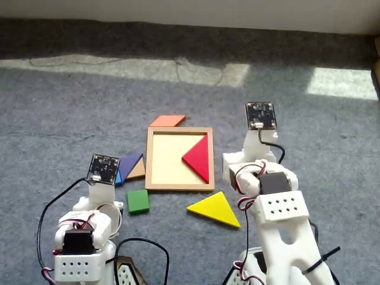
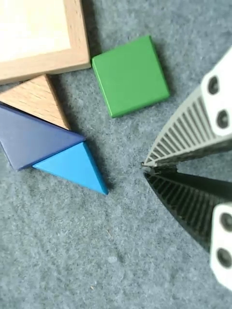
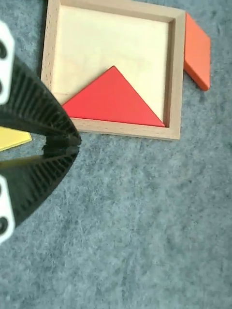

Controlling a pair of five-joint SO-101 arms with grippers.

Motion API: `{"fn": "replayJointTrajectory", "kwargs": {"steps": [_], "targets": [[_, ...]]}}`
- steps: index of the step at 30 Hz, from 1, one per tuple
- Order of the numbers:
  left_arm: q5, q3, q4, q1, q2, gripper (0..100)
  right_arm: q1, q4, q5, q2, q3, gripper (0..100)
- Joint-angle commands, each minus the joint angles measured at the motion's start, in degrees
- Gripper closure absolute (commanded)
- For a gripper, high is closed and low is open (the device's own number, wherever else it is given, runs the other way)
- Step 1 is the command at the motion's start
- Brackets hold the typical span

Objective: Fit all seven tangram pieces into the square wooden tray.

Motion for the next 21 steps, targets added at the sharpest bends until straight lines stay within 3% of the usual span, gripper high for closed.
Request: {"fn": "replayJointTrajectory", "kwargs": {"steps": [1, 6, 14, 18, 21], "targets": [[-0.5, -9.7, -0.4, -4.9, -2.1, 99, 1.5, -1.9, -0.5, -1.0, -0.2, 99.2], [-16.7, -20.6, -1.1, -8.3, -2.0, 99, 1.3, -2.0, -0.5, -0.9, -0.2, 99.2], [-17.2, -29.0, -0.6, -8.3, 1.1, 99, 1.3, -2.0, -0.5, -0.9, -0.1, 99.2], [-17.2, -33.6, -0.6, -7.9, 13.8, 99, 1.3, -2.0, -0.5, -0.9, -0.1, 99.2], [-17.2, -37.2, -0.5, -3.8, 24.5, 95, 1.4, -2.0, -0.5, -0.9, -0.1, 99.2]]}}
